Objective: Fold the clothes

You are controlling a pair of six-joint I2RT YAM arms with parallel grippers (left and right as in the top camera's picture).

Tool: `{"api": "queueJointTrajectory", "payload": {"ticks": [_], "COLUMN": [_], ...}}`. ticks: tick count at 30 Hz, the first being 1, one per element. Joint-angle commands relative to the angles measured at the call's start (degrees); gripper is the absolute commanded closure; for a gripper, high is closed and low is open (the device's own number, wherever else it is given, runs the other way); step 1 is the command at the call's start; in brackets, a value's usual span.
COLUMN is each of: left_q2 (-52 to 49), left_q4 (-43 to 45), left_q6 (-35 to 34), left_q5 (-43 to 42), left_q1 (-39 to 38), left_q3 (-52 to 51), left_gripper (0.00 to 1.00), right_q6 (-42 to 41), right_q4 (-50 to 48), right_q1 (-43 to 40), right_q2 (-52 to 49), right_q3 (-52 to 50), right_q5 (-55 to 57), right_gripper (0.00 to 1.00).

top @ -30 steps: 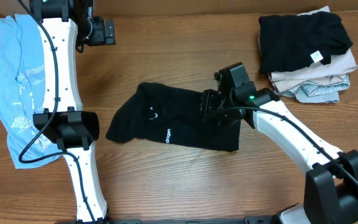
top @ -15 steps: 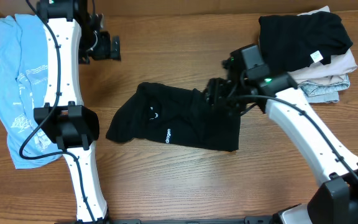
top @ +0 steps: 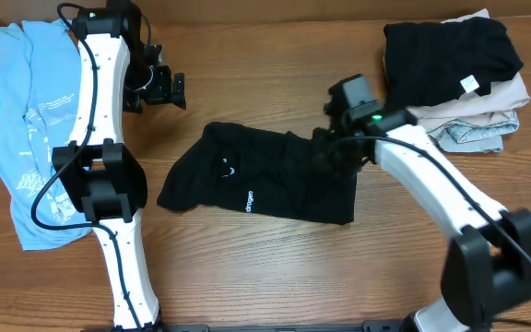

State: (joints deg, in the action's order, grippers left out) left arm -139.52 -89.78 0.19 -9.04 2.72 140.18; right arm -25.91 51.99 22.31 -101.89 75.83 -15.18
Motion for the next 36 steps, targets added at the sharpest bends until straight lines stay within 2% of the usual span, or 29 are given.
{"api": "queueJointTrajectory", "payload": {"ticks": [1, 9, 17, 25, 27, 29, 30, 32, 36], "left_q2": [0.90, 0.90, 0.87, 0.87, 0.90, 0.90, 0.87, 0.94, 0.94], "left_q4": [0.37, 1.16, 2.25, 0.26, -1.88, -5.18, -7.17, -7.08, -7.08], "left_q6": [1.09, 1.09, 0.92, 1.18, 2.75, 7.50, 9.57, 9.68, 9.64], "left_q5": [-0.90, -0.66, -0.70, -1.84, -5.38, -11.89, -14.16, -14.34, -11.13], "left_q1": [-0.11, -0.11, -0.11, -0.11, -0.11, -0.11, -0.11, -0.17, -0.26], "left_q3": [-0.15, -0.17, -0.17, -0.17, -0.17, -0.17, -0.17, -1.11, -3.91], "left_gripper": [0.00, 0.00, 0.00, 0.00, 0.00, 0.00, 0.00, 0.00, 0.00], "right_q6": [-1.36, 0.98, 1.95, 3.50, 3.50, 3.74, 4.22, 6.43, 9.42], "right_q4": [-0.09, 0.87, 2.25, 2.99, 4.98, 8.44, 10.16, 13.42, 16.92], "right_q1": [0.37, 2.25, 13.00, 11.26, 9.18, 6.08, 4.39, 0.79, -5.09], "right_q2": [-4.13, -6.29, -6.36, -5.64, -4.81, -3.96, -3.58, -3.08, -2.84], "right_q3": [-0.68, -0.68, -0.66, 1.49, 3.50, 6.19, 7.37, 9.33, 9.90], "right_q5": [0.79, -4.00, -6.01, -7.43, -7.43, -7.43, -7.45, -7.50, -7.63], "right_gripper": [0.96, 0.96, 0.96, 0.96, 0.92, 0.86, 0.80, 0.69, 0.63]}}
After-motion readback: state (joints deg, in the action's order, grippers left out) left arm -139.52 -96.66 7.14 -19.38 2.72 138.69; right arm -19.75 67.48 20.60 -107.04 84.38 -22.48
